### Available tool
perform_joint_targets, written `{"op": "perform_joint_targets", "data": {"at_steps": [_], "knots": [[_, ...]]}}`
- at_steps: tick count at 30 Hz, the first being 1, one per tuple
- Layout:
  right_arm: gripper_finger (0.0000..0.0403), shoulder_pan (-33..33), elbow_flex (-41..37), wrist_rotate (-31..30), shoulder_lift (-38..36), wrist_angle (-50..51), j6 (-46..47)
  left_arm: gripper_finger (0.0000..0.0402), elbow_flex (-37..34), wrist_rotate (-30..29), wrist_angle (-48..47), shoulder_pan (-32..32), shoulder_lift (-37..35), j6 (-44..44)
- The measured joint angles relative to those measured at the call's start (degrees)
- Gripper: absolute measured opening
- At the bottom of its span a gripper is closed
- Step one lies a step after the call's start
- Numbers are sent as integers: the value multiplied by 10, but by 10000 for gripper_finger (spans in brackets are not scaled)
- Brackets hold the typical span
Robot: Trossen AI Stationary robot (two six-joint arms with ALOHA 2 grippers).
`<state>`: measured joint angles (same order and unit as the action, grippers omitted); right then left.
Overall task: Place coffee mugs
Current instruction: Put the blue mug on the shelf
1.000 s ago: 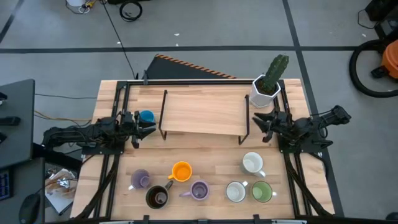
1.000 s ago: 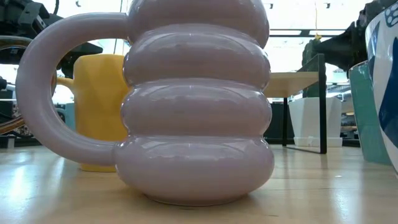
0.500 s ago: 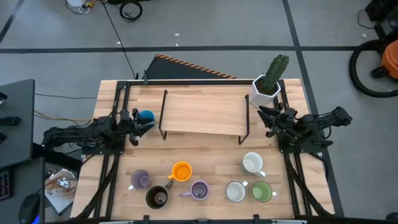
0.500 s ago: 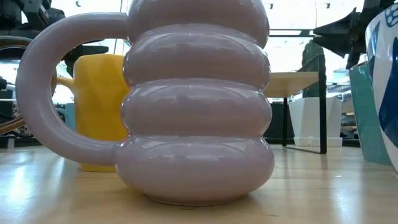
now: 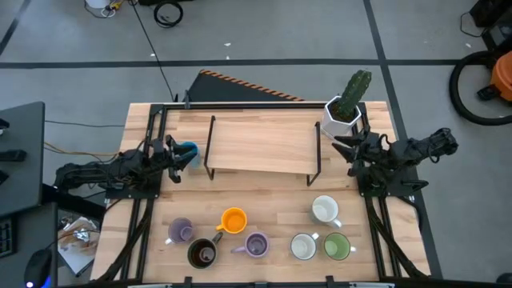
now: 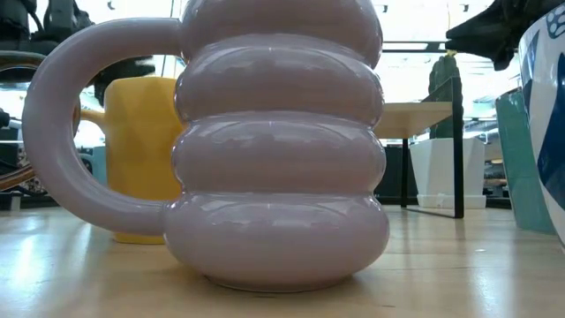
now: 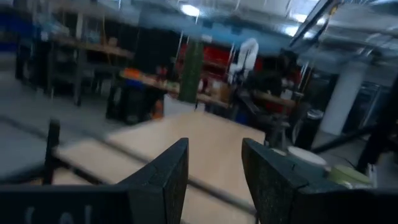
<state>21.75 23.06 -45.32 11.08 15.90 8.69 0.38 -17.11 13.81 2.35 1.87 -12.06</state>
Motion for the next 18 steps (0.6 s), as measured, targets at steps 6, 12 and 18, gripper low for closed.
{"op": "perform_joint_targets", "data": {"at_steps": [6,12,18], "knots": [[137,0,104,42,121,108,32,155,0,40,7,0,0,7],[137,0,193,119,230,194,46,155,0,-4,38,0,0,57],[137,-1,298,168,340,371,142,155,0,-24,36,0,0,67]]}}
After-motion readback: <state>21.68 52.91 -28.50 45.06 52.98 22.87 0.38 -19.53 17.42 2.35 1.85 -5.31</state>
